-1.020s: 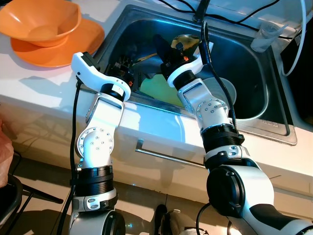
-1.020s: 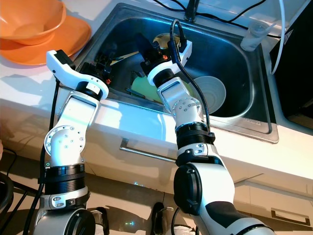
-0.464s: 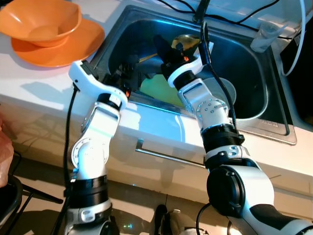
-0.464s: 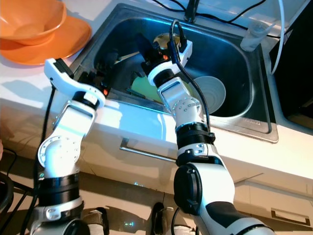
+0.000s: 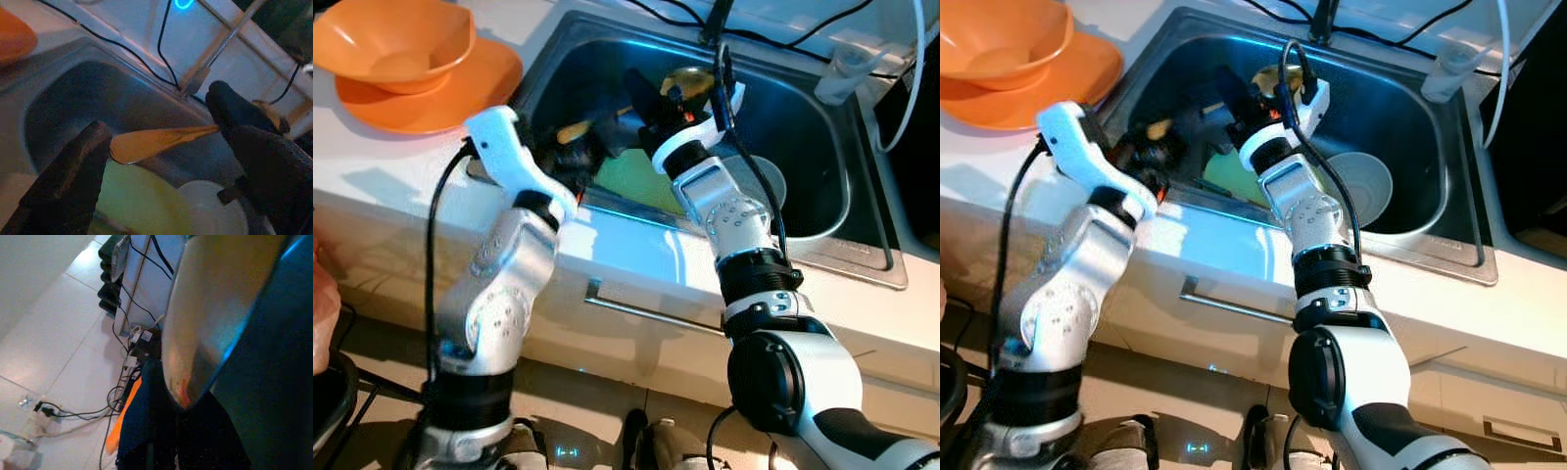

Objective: Kitchen organization

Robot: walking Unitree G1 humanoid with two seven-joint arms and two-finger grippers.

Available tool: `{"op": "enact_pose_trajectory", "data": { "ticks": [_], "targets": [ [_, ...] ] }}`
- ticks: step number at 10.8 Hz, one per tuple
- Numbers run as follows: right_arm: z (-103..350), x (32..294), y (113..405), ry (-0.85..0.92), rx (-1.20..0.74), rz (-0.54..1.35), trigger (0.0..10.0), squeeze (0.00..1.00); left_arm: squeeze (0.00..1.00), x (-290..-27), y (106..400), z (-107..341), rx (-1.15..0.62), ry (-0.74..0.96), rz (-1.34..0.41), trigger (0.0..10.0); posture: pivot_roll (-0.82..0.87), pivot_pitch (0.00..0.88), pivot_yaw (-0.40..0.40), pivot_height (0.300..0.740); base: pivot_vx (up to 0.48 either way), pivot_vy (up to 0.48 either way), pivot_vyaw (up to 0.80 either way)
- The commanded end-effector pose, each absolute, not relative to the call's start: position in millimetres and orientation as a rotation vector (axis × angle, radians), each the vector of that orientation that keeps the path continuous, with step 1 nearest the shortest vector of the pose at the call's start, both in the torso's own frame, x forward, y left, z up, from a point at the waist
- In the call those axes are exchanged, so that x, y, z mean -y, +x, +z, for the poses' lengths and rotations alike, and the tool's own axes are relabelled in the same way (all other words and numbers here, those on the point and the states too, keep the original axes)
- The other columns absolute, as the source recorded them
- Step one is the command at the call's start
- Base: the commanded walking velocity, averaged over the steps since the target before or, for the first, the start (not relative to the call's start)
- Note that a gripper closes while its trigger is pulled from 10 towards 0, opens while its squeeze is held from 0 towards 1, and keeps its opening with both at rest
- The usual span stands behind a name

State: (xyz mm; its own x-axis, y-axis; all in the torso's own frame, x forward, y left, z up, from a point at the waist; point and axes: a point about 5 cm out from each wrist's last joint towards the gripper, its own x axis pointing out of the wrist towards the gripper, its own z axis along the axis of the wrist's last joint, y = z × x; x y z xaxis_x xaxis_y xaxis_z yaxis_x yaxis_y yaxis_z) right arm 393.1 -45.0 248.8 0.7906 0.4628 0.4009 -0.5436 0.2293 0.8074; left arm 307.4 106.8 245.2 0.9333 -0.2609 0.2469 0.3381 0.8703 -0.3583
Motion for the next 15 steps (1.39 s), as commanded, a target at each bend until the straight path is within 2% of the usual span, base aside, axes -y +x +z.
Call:
{"op": "enact_pose_trajectory", "data": {
  "ticks": [1, 2, 3, 4, 6, 8, 10, 12, 15],
  "targets": [
    [243, 55, 396, 1.11, 0.093, 0.647, 5.9, 0.0, 0.67, -98, 301, 246, 0.202, -0.358, -0.361, 10.0, 0.08, 0.221, -0.136, 0.74, 0.0, 0.0, 0.0],
    [245, 67, 400, 1.071, 0.113, 0.612, 8.4, 0.0, 0.0, -98, 298, 242, 0.198, -0.314, -0.36, 10.0, 0.08, 0.224, -0.135, 0.74, 0.0, 0.0, 0.0],
    [245, 79, 404, 1.022, 0.136, 0.575, 9.6, 0.0, 0.0, -99, 296, 237, 0.187, -0.279, -0.363, 10.0, 0.08, 0.227, -0.135, 0.74, 0.0, 0.0, 0.0],
    [246, 87, 405, 0.958, 0.157, 0.553, 10.0, 0.0, 0.0, -98, 295, 234, 0.17, -0.265, -0.373, 10.0, 0.09, 0.231, -0.133, 0.74, 0.0, 0.0, 0.0],
    [243, 109, 408, 0.787, 0.197, 0.476, 10.0, 0.0, 0.0, -97, 291, 225, 0.12, -0.241, -0.39, 10.0, 0.09, 0.24, -0.124, 0.74, 0.0, 0.0, 0.0],
    [237, 123, 409, 0.708, 0.193, 0.447, 10.0, 0.0, 0.0, -93, 284, 219, 0.095, -0.208, -0.441, 10.0, 0.1, 0.247, -0.117, 0.74, 0.0, 0.0, 0.0],
    [226, 125, 408, 0.618, 0.138, 0.469, 10.0, 0.0, 0.0, -89, 279, 214, 0.076, -0.161, -0.493, 10.0, 0.11, 0.248, -0.109, 0.74, 0.0, 0.0, 0.0],
    [202, 120, 405, 0.365, 0.016, 0.549, 10.0, 0.0, 0.0, -87, 278, 215, 0.082, -0.118, -0.533, 10.0, 0.1, 0.246, -0.099, 0.74, 0.0, 0.0, 0.0],
    [183, 125, 402, 0.162, -0.084, 0.601, 10.0, 0.0, 0.0, -85, 277, 222, 0.106, -0.095, -0.553, 10.0, 0.12, 0.248, -0.096, 0.74, 0.0, 0.0, 0.0]
  ]
}}
